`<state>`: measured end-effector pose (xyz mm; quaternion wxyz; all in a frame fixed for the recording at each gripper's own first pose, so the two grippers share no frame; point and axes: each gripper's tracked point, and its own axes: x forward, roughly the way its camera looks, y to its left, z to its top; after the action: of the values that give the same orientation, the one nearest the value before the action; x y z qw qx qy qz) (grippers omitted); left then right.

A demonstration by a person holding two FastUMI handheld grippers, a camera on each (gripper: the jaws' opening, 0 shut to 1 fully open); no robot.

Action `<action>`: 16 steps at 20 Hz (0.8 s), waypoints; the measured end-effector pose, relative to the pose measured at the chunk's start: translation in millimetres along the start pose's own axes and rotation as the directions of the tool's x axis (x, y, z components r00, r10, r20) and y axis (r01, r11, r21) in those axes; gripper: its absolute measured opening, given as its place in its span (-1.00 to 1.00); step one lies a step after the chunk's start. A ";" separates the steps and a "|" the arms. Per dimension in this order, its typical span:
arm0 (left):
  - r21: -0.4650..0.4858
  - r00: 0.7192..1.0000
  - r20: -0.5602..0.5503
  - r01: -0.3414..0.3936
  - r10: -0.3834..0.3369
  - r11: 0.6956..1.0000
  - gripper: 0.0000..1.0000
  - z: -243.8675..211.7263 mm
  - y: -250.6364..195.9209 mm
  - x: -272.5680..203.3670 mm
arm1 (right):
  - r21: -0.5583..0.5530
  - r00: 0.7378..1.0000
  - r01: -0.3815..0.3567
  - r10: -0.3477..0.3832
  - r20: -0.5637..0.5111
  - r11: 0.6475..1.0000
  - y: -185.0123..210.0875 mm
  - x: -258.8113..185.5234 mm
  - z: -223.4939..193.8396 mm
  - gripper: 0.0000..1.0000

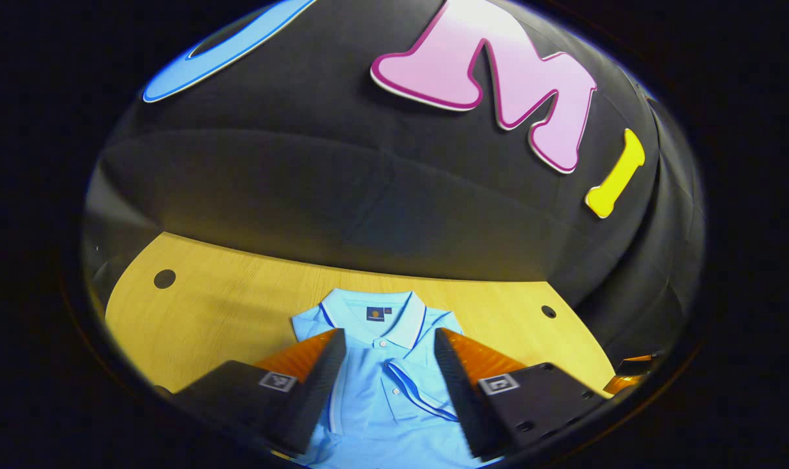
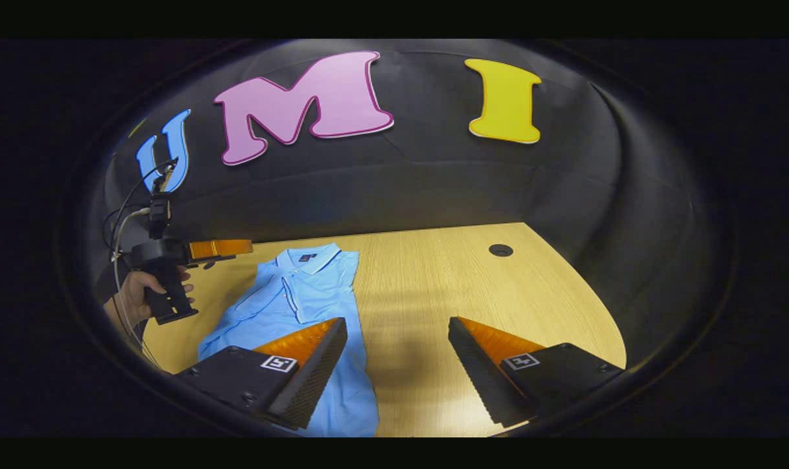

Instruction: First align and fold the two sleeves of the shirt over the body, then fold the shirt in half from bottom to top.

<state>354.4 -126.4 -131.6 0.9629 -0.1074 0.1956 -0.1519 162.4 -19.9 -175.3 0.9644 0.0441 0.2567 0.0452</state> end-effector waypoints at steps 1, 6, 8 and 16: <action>0.011 1.000 0.019 -0.009 0.009 1.000 0.89 1.0 2.7 -10.5 | 0.002 1.000 0.003 -0.003 0.002 1.000 0.8 -2.8 -1.7 0.97; 0.060 0.996 0.069 -0.056 0.052 0.997 0.94 -8.5 13.2 -86.2 | 0.017 1.000 0.003 -0.003 -0.016 1.000 17.1 -31.2 -29.7 0.96; 0.072 0.996 0.058 -0.073 0.069 0.995 0.93 -25.4 19.6 -122.7 | 0.015 0.999 -0.006 0.007 -0.035 1.000 28.6 -44.2 -45.0 0.96; 0.094 0.989 -0.041 -0.141 0.145 0.986 0.93 -144.3 33.2 -249.9 | -0.001 0.991 -0.043 0.042 -0.124 0.999 74.2 -95.0 -126.6 0.96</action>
<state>84.4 -33.1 -184.5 0.9703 -0.0456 0.2184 -0.0936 12.2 51.1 -230.0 0.9455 0.0451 0.3151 0.0687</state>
